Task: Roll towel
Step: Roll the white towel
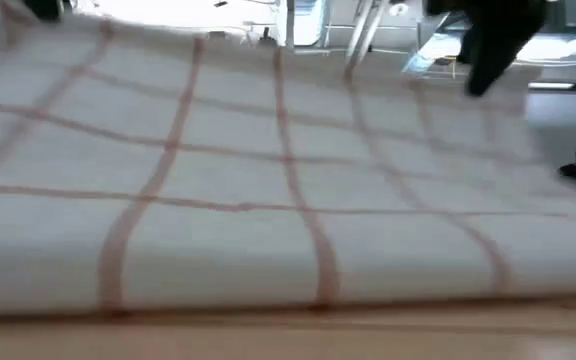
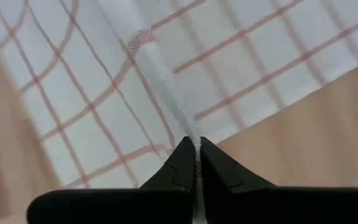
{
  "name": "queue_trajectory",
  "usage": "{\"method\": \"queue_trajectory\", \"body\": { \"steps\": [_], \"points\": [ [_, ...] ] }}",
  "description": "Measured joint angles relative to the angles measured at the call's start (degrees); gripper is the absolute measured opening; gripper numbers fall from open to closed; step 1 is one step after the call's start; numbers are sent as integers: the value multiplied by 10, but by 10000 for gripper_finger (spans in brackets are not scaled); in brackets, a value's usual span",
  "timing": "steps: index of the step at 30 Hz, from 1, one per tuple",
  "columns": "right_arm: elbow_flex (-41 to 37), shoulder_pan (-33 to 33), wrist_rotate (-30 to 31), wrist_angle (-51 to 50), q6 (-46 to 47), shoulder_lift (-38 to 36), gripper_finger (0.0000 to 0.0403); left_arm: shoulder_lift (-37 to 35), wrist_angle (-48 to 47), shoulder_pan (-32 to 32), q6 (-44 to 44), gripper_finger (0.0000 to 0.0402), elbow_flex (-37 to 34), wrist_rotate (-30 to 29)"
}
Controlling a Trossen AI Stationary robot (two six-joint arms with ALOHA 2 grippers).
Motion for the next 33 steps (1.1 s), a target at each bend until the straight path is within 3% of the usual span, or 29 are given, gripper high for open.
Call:
{"method": "queue_trajectory", "body": {
  "steps": [5, 11, 20, 27, 33],
  "points": [
    [-36, -126, -51, 75, -71, 1, 0, -82, 0, 86, 51, 0, -92, 7],
    [-88, -219, -82, 176, -84, 7, 0, -112, 7, 172, 114, 0, -174, 2],
    [-110, -295, -89, 246, -139, 89, 0, -119, 73, 289, 199, 0, -236, -16],
    [-111, -350, -89, 330, -159, 159, 0, -115, 91, 350, 217, 0, -256, -29],
    [-111, -374, -101, 324, -165, 158, 0, -117, 106, 378, 223, 0, -260, -29]
  ]
}}
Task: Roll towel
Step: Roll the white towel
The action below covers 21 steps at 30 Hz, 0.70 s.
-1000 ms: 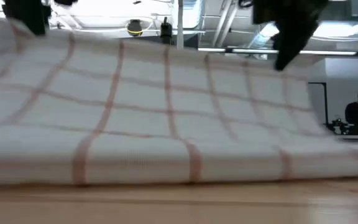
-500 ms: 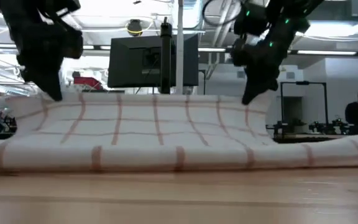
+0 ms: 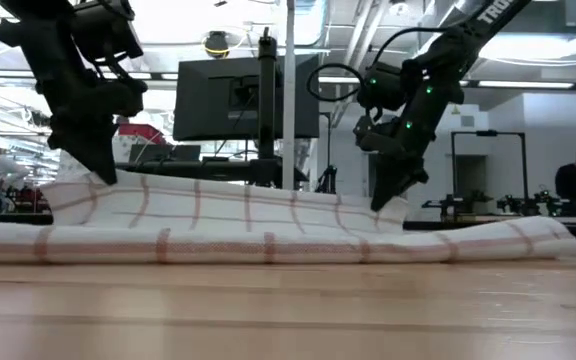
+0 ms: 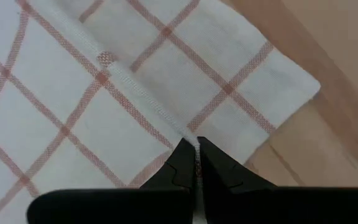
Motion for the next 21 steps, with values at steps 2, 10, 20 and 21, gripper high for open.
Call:
{"method": "queue_trajectory", "body": {
  "steps": [2, 10, 20, 21],
  "points": [
    [2, -3, -6, -11, 1, -18, 0, -3, -5, 4, -2, 0, 12, 5],
    [64, -36, -31, -86, 10, -56, 0, -4, -37, 46, -11, 0, 62, 48],
    [78, -121, -63, -77, 13, -41, 0, -4, 0, 178, 29, 0, 74, 80],
    [78, -125, -65, -71, 4, -33, 0, -3, 0, 190, 40, 0, 74, 77]
  ]
}}
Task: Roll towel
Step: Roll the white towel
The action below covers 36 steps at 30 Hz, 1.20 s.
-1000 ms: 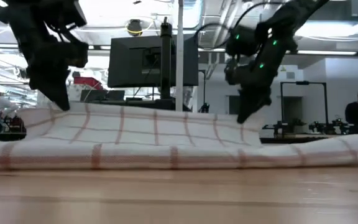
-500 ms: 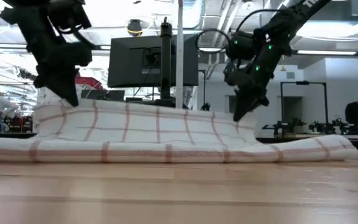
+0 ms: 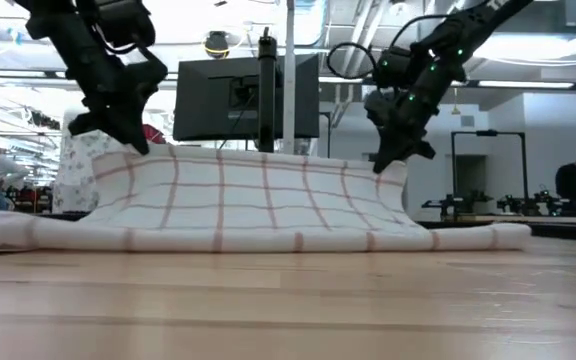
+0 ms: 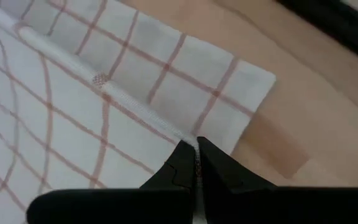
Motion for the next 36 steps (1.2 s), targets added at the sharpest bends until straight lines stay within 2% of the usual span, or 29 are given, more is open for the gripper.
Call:
{"method": "queue_trajectory", "body": {
  "steps": [8, 19, 23, 26, 36],
  "points": [
    [0, -3, -2, 64, -17, 74, 0, 0, -29, 63, 58, 0, -3, -14],
    [0, -3, 4, 81, -29, 91, 0, 28, -13, 65, 87, 0, -11, -24],
    [-1, -3, 11, 80, -32, 91, 12, 35, -14, 66, 96, 2, -11, -32],
    [-2, -7, 23, 79, -32, 92, 34, 35, -21, 66, 110, 23, -12, -41],
    [4, -52, 29, 84, -32, 80, 142, 34, -14, 67, 140, 138, 8, -88]
  ]
}}
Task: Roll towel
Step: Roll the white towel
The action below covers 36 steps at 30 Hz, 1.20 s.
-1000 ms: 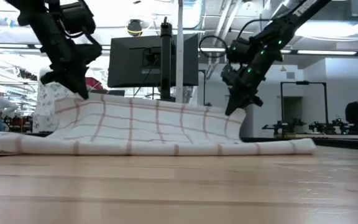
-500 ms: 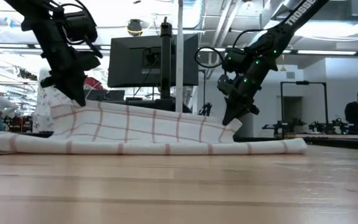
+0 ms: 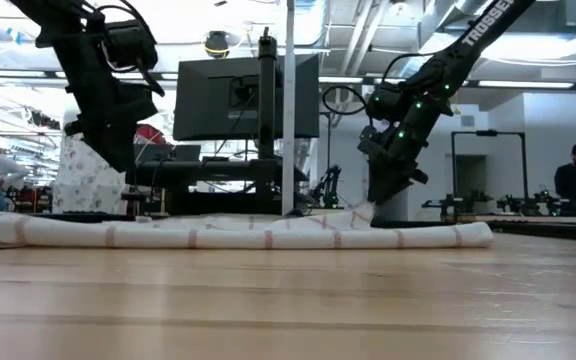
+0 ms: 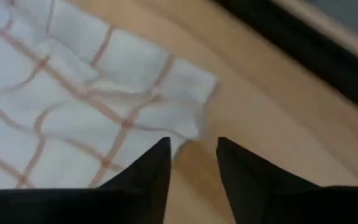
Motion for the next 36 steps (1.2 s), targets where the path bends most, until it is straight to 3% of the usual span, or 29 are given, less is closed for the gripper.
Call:
{"method": "queue_trajectory", "body": {
  "steps": [5, 8, 13, 17, 27, 36],
  "points": [
    [41, -27, -4, -2, 0, -12, 178, -1, 5, 0, 11, 152, 39, -3],
    [50, -28, -21, -10, 0, -20, 188, 0, 4, -1, 4, 151, 41, 33],
    [47, 2, -124, -71, 0, -21, 186, 1, 8, -2, -38, 147, 7, 102],
    [25, 46, -129, -78, 0, -20, 180, 1, 49, -8, -66, 147, -45, 121],
    [-21, 146, -125, -40, 61, -20, 175, 1, 229, -8, -72, 146, -131, 93],
    [-58, 223, -95, 0, 111, -16, 175, 64, 263, 19, -72, 146, -196, 30]
  ]
}}
